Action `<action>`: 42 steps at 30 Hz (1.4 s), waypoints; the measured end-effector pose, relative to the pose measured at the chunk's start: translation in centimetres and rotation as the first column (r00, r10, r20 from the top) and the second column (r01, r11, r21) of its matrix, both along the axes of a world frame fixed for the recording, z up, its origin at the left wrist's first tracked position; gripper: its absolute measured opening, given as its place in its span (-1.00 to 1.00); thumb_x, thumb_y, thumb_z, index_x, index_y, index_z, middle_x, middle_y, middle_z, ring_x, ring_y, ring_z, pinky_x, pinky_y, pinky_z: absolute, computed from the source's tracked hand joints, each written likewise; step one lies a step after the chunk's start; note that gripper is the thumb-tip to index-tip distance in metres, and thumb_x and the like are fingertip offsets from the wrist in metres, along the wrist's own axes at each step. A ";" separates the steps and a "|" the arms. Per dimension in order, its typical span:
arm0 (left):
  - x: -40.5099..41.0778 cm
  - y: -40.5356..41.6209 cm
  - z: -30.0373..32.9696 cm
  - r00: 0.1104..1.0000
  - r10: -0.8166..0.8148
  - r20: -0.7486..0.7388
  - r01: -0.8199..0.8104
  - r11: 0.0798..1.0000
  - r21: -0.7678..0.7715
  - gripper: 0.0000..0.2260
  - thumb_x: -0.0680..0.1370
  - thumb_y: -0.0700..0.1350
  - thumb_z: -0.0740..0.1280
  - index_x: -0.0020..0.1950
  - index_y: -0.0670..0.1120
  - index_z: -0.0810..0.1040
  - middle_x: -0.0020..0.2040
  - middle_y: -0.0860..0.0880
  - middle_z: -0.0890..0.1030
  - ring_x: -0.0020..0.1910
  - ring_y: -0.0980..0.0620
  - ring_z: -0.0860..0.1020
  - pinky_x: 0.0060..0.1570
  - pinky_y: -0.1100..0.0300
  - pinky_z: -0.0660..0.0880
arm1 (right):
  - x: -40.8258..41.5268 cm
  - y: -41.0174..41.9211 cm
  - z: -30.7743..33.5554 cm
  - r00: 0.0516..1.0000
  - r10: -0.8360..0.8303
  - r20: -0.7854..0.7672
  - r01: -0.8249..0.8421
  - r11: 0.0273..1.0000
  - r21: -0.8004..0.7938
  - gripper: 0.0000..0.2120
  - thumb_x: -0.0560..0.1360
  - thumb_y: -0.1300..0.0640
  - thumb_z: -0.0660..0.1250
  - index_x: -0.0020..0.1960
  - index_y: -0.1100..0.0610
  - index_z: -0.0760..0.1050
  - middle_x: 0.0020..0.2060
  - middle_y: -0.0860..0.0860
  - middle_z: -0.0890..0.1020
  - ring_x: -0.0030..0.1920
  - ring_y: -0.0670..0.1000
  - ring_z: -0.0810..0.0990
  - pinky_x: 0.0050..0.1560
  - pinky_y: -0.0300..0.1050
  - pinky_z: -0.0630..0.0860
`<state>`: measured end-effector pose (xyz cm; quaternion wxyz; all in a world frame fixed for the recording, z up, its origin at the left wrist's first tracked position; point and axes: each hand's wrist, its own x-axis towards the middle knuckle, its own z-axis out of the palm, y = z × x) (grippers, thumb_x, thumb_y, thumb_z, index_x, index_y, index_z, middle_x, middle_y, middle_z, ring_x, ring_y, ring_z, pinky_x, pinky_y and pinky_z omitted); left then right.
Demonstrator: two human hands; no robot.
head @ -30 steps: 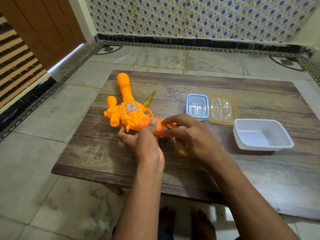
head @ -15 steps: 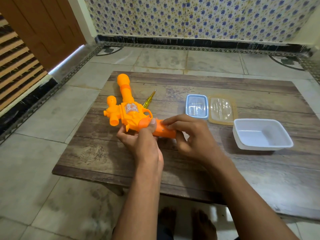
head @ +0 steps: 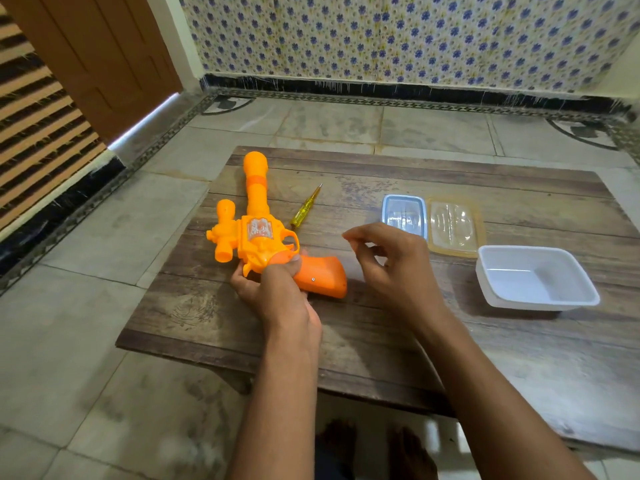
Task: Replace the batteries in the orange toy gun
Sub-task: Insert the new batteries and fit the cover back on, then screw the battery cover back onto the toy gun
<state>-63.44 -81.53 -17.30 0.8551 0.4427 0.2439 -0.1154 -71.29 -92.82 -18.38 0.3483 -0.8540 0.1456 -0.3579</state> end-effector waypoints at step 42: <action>-1.2 -1.8 0.4 0.935 -0.331 0.131 0.354 0.897 -0.263 -0.47 0.51 -0.50 0.26 0.47 -0.20 0.45 0.28 -0.23 0.65 0.04 -0.23 0.74 0.12 -0.30 0.61 | -1.5 1.5 4.1 0.932 -0.071 0.355 -0.041 0.953 0.300 -0.91 0.61 0.39 0.28 0.10 0.31 0.46 -0.05 0.14 0.67 0.01 0.10 0.73 0.04 0.27 0.63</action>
